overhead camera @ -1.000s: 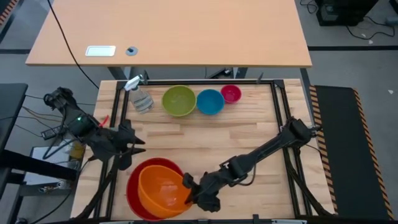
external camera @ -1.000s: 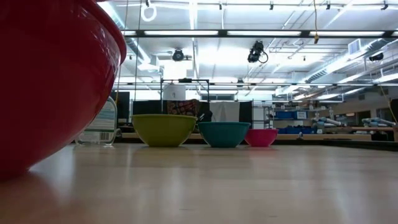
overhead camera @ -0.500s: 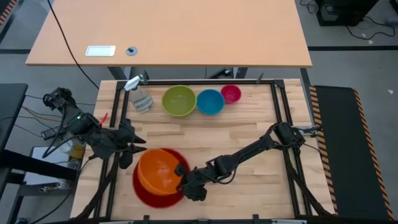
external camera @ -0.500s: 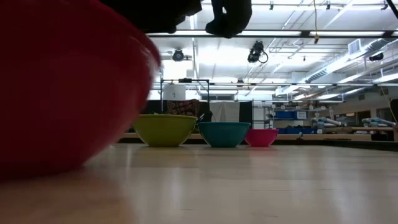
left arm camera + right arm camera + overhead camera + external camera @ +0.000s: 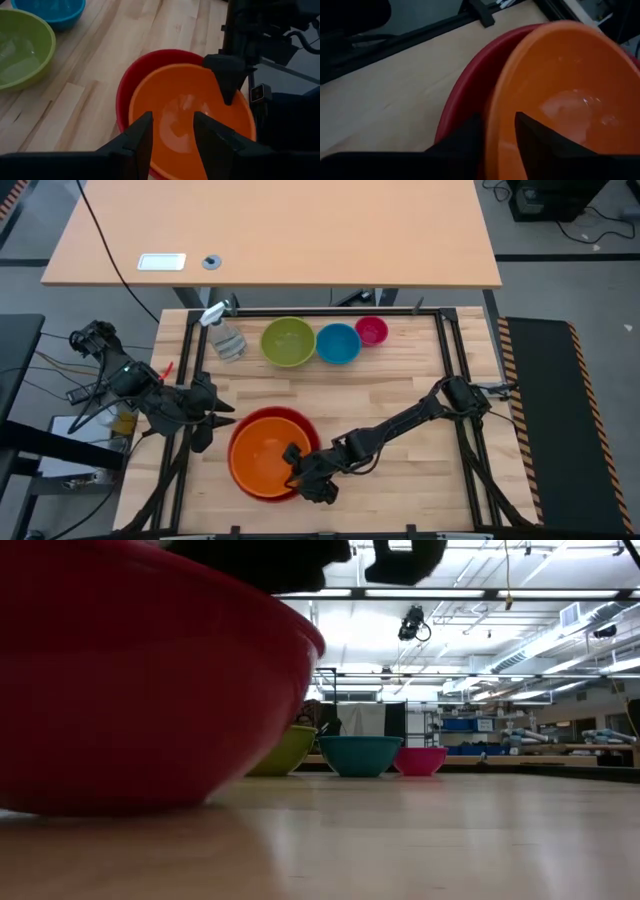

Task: Nest bowls inside each other
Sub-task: Stack the orange bowl on top of the red bowl, then stack the green bowl on top of the orange bowl

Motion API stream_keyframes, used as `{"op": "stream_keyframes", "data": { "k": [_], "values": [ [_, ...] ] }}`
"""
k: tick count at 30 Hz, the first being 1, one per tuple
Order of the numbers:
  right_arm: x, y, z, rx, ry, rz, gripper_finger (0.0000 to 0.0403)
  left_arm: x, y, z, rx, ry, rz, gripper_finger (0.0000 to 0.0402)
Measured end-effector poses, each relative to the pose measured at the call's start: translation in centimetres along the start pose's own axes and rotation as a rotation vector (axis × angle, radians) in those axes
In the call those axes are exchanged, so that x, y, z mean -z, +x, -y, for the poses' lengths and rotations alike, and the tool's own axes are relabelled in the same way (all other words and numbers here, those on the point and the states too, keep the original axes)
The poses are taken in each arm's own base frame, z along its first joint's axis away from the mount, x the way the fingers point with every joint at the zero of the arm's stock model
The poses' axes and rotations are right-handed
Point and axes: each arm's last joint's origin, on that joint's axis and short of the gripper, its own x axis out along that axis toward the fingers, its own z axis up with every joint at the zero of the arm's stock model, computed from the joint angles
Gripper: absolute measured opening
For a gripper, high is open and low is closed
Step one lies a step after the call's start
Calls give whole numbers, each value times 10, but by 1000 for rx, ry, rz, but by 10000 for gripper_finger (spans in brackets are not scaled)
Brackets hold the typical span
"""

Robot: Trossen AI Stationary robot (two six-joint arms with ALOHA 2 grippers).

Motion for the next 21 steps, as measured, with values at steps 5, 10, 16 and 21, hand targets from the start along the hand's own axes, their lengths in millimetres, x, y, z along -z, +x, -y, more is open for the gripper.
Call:
{"op": "stream_keyframes", "data": {
  "k": [5, 10, 16, 21],
  "values": [
    [-1, -1, 1, 3, 8, 5, 151, 0, 0, 0, 0, -8, 0, 144],
    [-15, -8, 3, -2, 27, 26, 156, 0, 0, 0, 2, -15, 1, 144],
    [-22, -12, 7, 5, 24, 31, 156, -1, 0, 1, 11, -23, 9, 144],
    [-35, -25, 21, 137, 24, -57, 156, -2, 2, 3, 13, -32, 25, 144]
  ]
}}
